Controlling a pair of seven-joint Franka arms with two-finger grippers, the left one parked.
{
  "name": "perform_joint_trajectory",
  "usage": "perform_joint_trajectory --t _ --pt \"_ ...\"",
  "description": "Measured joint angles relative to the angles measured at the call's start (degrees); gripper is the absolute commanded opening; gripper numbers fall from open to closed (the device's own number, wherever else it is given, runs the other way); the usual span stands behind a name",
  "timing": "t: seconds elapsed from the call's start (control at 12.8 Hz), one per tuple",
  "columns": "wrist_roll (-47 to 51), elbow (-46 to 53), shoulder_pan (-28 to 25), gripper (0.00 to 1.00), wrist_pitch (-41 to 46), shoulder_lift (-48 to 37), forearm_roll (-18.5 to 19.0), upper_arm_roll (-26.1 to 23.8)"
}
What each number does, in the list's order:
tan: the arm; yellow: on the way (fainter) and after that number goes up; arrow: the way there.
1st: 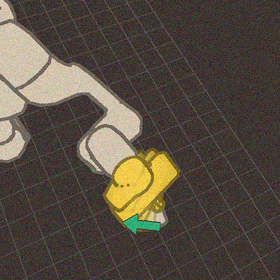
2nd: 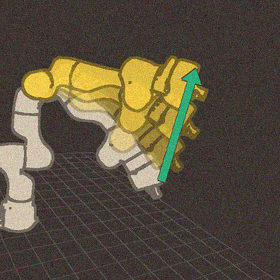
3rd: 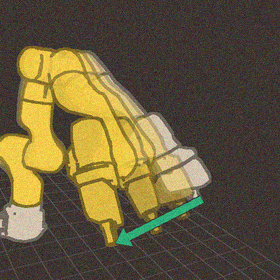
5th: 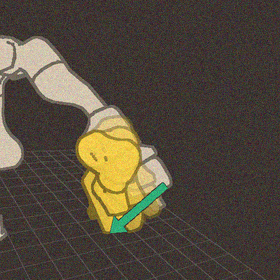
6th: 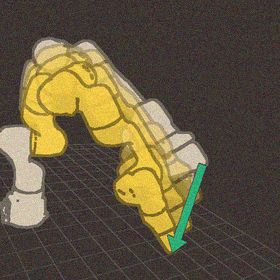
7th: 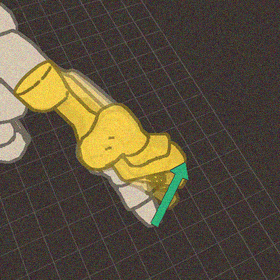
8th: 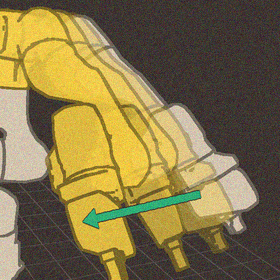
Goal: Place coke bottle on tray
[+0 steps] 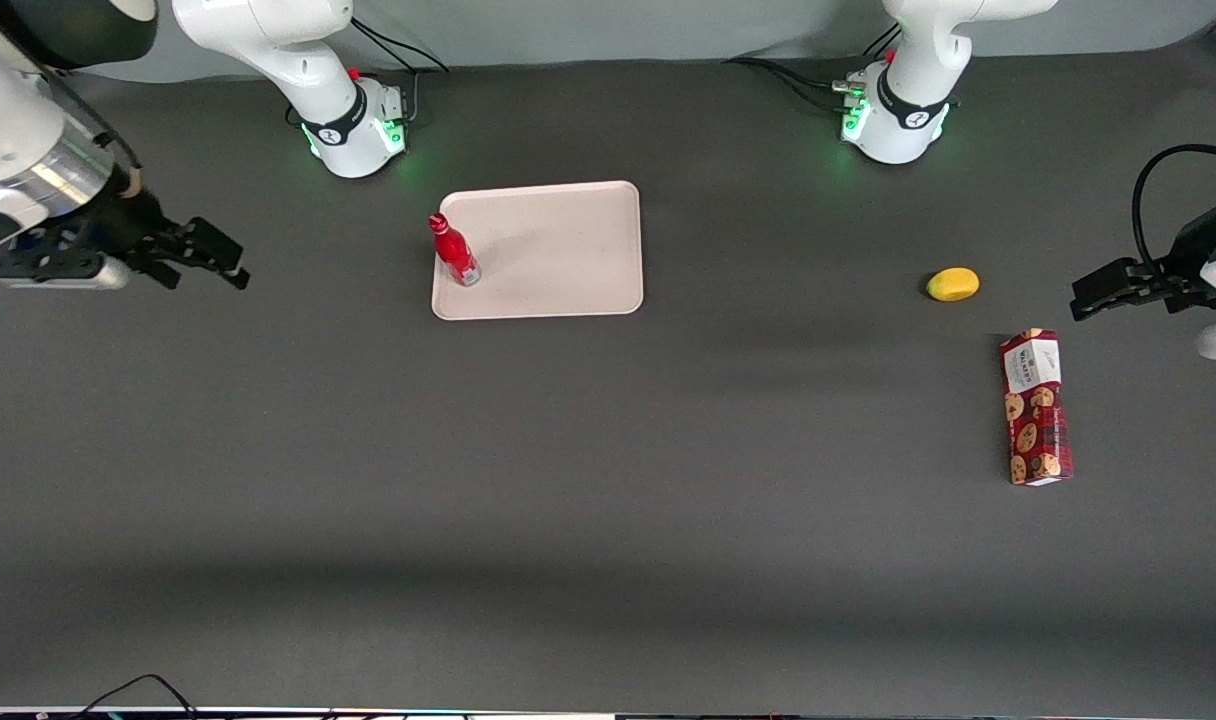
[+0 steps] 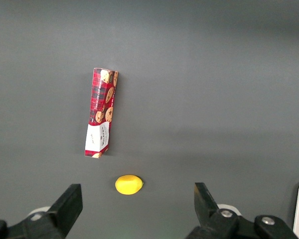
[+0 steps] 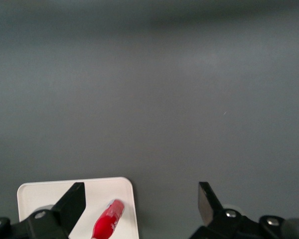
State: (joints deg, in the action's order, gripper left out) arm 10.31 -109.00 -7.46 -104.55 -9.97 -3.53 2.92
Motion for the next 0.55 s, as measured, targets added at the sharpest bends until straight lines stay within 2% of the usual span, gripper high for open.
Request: perform_joint_trajectory --t 0.31,0.55 --pt "-4.22 11.88 0.08 1.0 2.39 10.69 0.55 2.55" --pt "-5.15 16.3 0.26 1.0 4.94 14.28 0.55 3.57"
